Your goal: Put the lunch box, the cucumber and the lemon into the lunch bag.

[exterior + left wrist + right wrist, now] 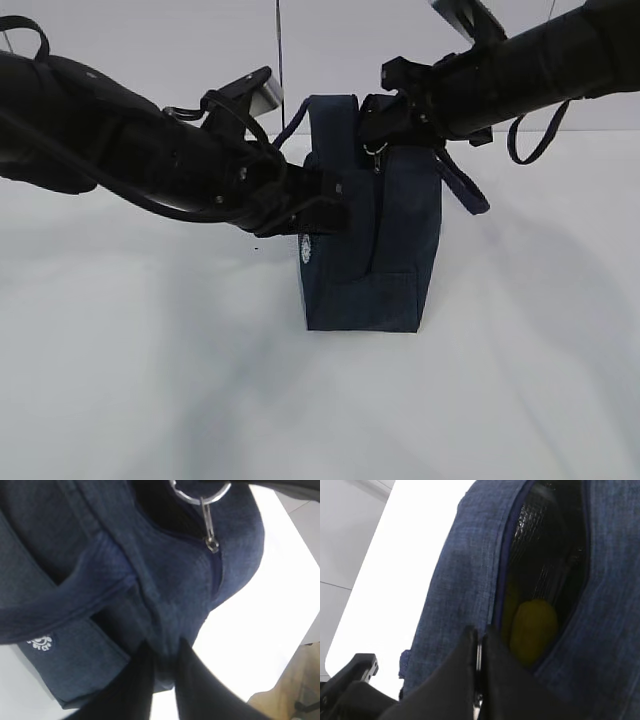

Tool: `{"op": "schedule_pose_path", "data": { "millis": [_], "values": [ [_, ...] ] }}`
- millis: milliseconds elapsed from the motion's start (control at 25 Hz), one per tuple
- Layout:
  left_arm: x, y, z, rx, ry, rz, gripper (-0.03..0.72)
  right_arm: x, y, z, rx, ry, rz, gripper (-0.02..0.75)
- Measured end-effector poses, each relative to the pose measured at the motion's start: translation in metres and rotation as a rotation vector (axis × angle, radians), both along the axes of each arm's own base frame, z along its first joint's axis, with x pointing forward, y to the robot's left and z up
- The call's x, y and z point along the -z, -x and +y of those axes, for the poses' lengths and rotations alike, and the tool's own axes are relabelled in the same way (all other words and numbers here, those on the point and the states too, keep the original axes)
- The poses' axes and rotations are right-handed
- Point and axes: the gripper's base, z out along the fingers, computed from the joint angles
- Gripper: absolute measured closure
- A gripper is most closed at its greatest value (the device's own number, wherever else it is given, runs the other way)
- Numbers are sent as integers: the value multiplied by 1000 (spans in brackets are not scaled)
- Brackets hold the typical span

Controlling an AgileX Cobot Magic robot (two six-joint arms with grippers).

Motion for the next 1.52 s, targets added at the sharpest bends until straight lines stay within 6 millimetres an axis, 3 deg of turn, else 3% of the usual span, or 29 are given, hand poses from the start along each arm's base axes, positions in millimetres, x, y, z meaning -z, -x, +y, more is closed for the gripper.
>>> {"op": "schedule_pose_path", "data": {
  "millis": [120, 280, 440, 680, 920, 1200, 1520],
  "values": [
    [0, 0, 0, 12, -8, -13, 439, 0, 0, 0, -1, 2, 0, 731],
    [0, 0, 0, 55, -32, -59, 370, 0, 0, 0, -5, 3, 1, 731],
    [3, 2, 1, 82, -49, -76, 360, 0, 1, 0, -4, 1, 5, 731],
    [28, 23, 11, 127, -86, -87, 358, 0, 1, 0, -4, 1, 5, 731],
    [39, 42, -5, 249, -143, -262, 358, 0, 1, 0, -7, -2, 7, 731],
    [58, 39, -6, 259, -227, -269, 358, 0, 1, 1, -7, -6, 9, 731],
    [51, 23, -16, 248, -233, -327, 359, 0, 1, 1, -12, -7, 12, 731]
  ]
}}
